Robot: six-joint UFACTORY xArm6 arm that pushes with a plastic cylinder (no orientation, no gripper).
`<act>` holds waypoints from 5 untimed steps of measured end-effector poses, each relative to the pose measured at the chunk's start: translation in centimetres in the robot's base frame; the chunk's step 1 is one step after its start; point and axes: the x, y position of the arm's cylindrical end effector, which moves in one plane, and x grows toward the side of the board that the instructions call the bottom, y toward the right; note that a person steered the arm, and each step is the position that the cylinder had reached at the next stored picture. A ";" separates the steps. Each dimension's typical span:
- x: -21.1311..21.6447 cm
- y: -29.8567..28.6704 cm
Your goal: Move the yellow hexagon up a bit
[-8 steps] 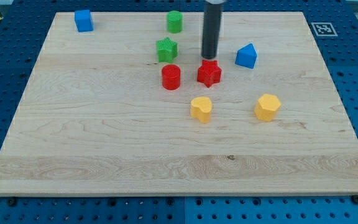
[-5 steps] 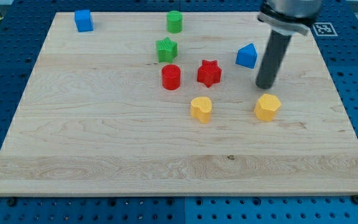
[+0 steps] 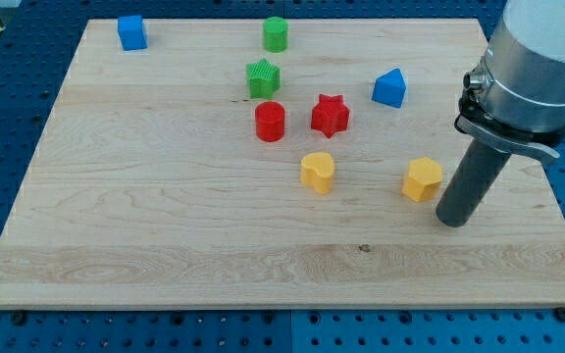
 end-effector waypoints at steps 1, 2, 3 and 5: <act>-0.2 0.0; -1.2 -1.3; -2.3 -1.6; -4.8 -1.7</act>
